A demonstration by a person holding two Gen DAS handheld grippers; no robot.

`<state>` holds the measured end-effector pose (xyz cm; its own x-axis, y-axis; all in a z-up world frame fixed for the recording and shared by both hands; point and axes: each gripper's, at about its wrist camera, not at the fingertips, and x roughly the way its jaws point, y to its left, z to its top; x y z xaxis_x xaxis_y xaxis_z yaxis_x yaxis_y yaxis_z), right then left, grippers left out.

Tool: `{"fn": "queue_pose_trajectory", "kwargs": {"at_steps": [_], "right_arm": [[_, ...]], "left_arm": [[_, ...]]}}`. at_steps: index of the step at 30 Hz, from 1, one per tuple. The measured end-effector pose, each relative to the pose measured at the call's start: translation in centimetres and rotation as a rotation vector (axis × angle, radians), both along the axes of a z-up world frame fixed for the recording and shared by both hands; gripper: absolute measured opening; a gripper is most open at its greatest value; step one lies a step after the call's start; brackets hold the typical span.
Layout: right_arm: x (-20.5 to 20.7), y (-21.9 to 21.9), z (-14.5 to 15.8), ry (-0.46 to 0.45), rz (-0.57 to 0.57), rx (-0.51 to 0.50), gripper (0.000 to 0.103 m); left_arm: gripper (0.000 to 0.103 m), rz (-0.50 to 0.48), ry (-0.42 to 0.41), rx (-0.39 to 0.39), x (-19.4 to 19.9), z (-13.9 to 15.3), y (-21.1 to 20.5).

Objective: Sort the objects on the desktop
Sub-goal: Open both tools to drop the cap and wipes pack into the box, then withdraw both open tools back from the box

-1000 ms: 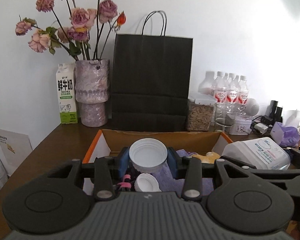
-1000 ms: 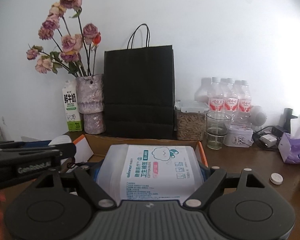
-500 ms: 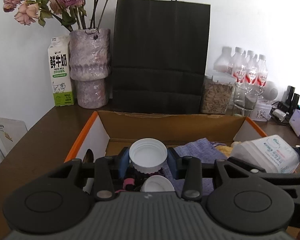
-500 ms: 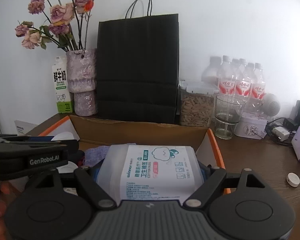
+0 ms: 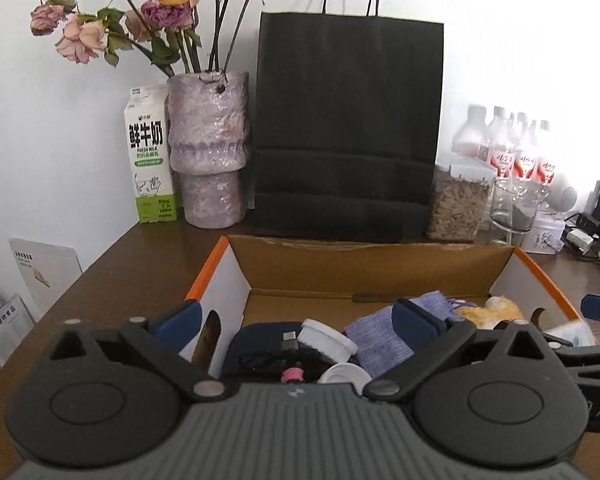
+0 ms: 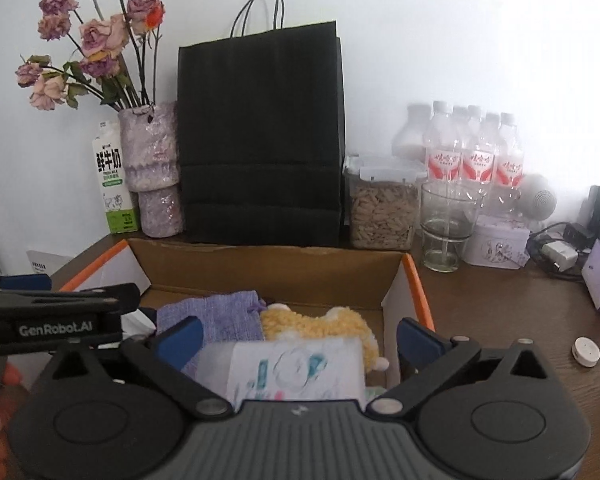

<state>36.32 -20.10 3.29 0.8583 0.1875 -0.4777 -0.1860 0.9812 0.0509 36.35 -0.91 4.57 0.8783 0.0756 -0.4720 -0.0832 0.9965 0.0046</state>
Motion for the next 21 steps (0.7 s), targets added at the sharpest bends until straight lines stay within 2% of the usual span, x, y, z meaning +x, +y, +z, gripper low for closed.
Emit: {"fn": "queue_pose_trajectory", "kwargs": {"at_steps": [8, 12, 17, 21], "right_arm": [[-0.5, -0.3, 0.8, -0.006, -0.01, 0.01, 0.103], [-0.8, -0.4, 1.1, 0.006, -0.004, 0.014, 0.103], [-2.1, -0.6, 2.0, 0.003, 0.01, 0.023, 0.103], [-3.6, -0.6, 2.7, -0.014, 0.016, 0.01, 0.103]], "left_arm": [[0.103, -0.004, -0.017, 0.015, -0.6, 0.6, -0.4], [0.103, -0.011, -0.018, -0.013, -1.3, 1.1, -0.1], [0.103, -0.029, -0.026, -0.056, -3.3, 2.1, 0.5], [0.103, -0.049, -0.036, -0.041, -5.7, 2.5, 0.7]]}}
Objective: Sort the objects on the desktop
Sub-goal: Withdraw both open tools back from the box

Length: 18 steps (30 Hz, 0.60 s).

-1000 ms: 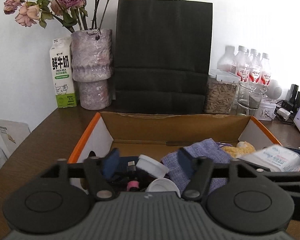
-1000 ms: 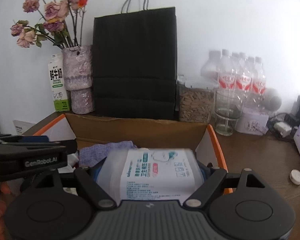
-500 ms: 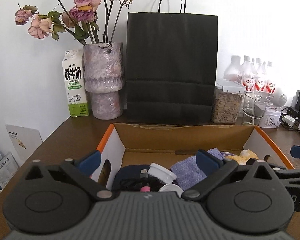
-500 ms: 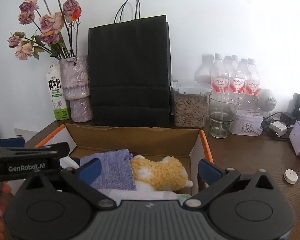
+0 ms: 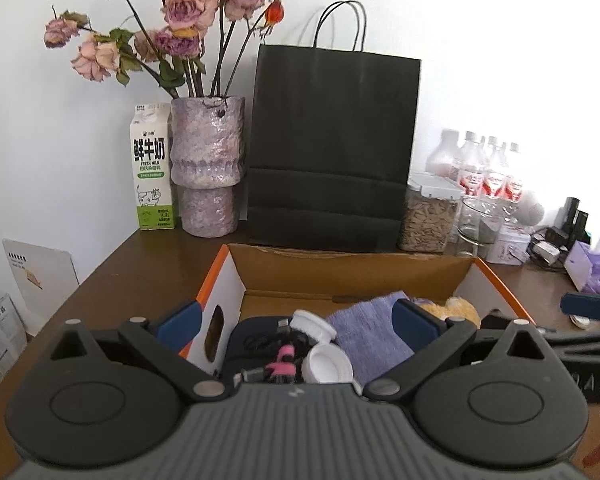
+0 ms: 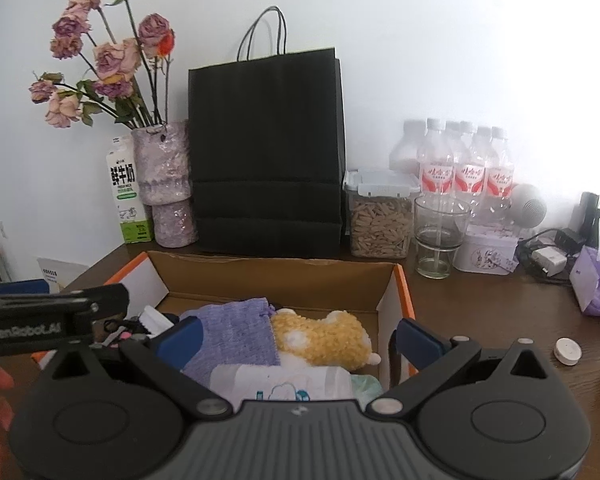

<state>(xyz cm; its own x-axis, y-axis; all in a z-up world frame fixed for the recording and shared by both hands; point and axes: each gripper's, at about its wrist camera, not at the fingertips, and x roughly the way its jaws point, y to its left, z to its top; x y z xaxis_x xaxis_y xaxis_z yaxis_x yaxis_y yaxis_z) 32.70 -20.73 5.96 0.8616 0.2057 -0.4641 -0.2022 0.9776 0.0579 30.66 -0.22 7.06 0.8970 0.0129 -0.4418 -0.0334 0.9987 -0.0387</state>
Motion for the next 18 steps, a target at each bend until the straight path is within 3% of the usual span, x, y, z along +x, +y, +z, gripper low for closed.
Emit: {"fn": "queue_pose_trajectory", "kwargs": {"at_steps": [18], "right_arm": [[-11.0, -1.8, 0.5, 0.002, 0.015, -0.005, 0.103]], "left_arm": [[0.103, 0.011, 0.001, 0.017, -12.4, -0.5, 3.1]]}}
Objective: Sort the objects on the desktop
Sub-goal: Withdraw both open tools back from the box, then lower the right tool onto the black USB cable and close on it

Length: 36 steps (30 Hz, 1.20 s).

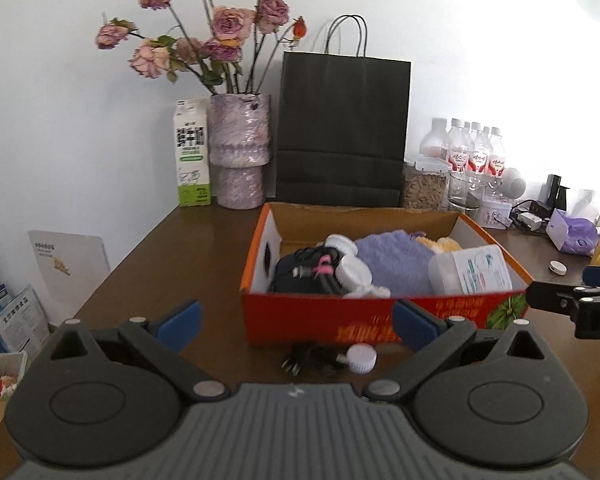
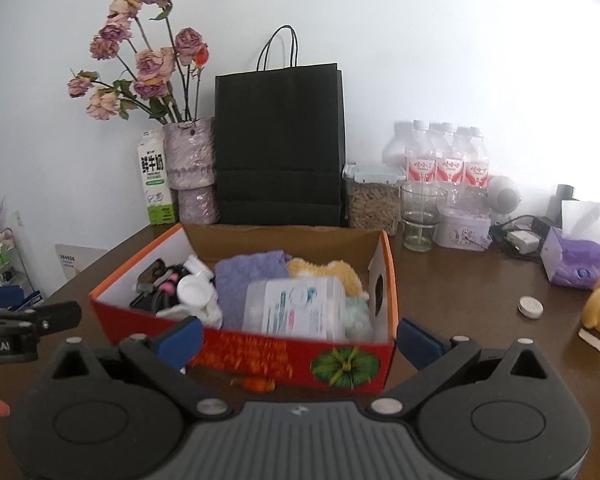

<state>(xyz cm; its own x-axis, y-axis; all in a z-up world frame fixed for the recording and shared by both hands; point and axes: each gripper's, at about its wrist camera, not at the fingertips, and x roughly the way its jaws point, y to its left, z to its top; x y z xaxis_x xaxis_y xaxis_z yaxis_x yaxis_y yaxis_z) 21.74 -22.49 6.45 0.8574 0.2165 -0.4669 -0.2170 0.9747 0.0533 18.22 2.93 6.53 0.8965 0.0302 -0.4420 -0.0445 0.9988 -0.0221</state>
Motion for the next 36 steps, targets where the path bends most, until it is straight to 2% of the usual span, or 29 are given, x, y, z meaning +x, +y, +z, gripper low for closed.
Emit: {"fn": "queue_pose_trajectory", "kwargs": {"at_steps": [9, 17, 27, 36], "right_arm": [[-4.3, -0.9, -0.9, 0.027, -0.007, -0.004, 0.103], [-5.9, -2.2, -1.7, 0.053, -0.049, -0.016, 0.103], [-6.1, -1.5, -3.4, 0.107, -0.024, -0.032, 0.103], [-4.6, -0.5, -4.9, 0.161, 0.006, -0.047, 0.103]], "left_arm": [[0.103, 0.028, 0.01, -0.005, -4.8, -0.7, 2.0], [0.103, 0.054, 0.012, -0.027, -6.4, -1.1, 3.9], [0.103, 0.03, 0.068, -0.025, -6.1, -2.7, 3.6], [0.103, -0.01, 0.109, -0.022, -4.7, -3.9, 2.8]]}}
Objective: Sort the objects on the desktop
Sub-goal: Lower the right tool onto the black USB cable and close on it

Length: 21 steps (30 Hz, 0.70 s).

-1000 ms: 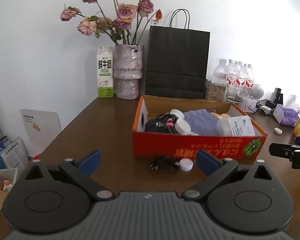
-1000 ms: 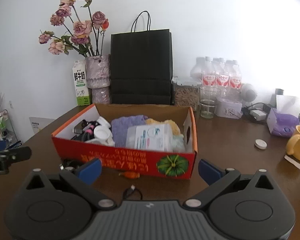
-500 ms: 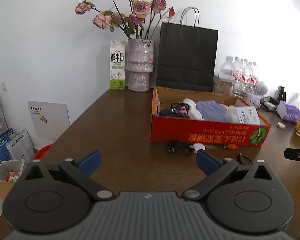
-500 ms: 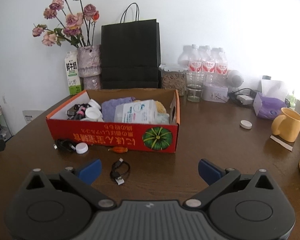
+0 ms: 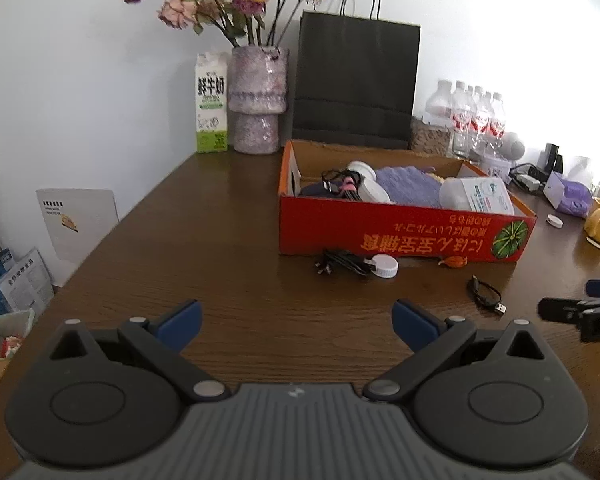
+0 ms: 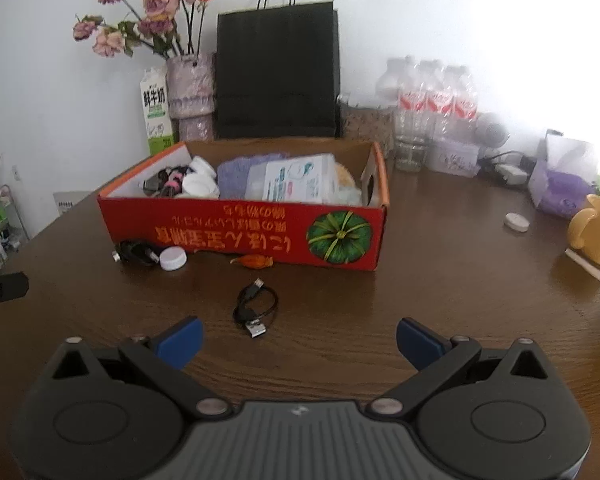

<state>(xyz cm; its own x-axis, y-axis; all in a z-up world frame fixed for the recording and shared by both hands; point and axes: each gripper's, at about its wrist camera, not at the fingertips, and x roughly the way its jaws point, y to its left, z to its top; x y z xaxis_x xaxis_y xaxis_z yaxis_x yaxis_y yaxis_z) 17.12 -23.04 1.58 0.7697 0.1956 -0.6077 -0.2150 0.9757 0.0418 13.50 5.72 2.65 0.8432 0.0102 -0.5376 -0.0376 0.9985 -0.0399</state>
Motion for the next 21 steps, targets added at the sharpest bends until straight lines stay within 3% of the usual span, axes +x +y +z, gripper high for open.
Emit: {"fn": "queue_pose_trajectory", "kwargs": {"at_steps": [9, 21], "right_arm": [[3.3, 1.9, -2.6, 0.076, 0.025, -0.027, 0.103], [6.7, 3.4, -3.4, 0.098, 0.033, -0.031, 0.098]], "left_arm": [[0.103, -0.004, 0.088, 0.019, 3.6, -2.0, -1.0], [0.103, 0.003, 0.119, -0.007, 7.1, -3.3, -1.0]]}}
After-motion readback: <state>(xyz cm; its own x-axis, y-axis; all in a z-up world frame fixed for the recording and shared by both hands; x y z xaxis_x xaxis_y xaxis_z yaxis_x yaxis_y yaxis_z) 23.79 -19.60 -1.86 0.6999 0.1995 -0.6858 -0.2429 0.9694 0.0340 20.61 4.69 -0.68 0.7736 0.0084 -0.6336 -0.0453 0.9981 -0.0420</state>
